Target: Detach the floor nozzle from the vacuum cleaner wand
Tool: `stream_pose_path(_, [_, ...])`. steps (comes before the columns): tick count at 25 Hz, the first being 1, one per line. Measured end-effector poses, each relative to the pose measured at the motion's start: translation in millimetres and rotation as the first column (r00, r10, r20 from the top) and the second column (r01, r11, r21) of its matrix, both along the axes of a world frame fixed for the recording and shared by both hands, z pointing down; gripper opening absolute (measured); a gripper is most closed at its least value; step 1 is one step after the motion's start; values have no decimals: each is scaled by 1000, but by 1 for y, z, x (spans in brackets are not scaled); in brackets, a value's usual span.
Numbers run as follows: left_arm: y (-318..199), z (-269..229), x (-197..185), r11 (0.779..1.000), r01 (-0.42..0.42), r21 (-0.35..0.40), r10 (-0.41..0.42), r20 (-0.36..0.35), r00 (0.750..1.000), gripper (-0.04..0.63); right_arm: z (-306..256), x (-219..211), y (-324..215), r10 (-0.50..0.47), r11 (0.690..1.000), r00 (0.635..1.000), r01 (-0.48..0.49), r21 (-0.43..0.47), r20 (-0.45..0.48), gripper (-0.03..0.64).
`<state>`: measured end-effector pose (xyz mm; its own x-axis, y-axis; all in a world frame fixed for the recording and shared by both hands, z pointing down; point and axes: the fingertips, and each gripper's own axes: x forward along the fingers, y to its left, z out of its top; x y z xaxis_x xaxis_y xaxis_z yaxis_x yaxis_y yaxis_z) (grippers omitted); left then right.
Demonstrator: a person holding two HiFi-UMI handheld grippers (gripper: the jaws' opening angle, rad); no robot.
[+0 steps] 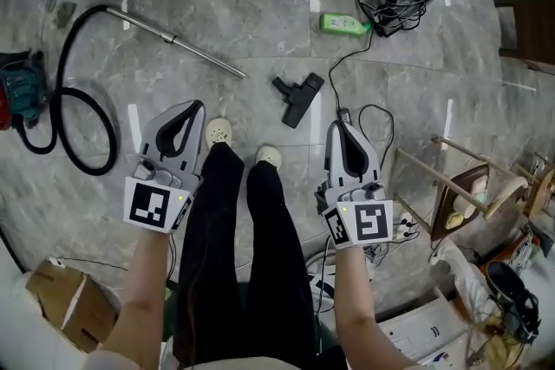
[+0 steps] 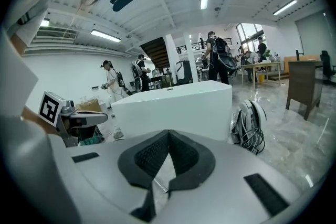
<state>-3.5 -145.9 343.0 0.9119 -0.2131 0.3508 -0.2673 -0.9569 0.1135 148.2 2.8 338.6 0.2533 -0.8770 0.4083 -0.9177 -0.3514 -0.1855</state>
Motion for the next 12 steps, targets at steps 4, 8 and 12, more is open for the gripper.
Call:
stream_pose_path(4, [5, -23, 5, 1000, 4, 0, -4, -32, 999, 9, -17, -8, 3, 10, 1000, 1000, -10, 2, -11, 14])
stream_pose_path(8, [11, -29, 9, 1000, -11, 7, 11, -37, 999, 9, -24, -11, 7, 24, 1000, 1000, -24, 3, -9, 14])
stream_pose_path(12, [11, -28, 3, 999, -32, 10, 32, -28, 999, 11, -28, -15, 10, 45, 999, 999, -45, 1, -11, 14])
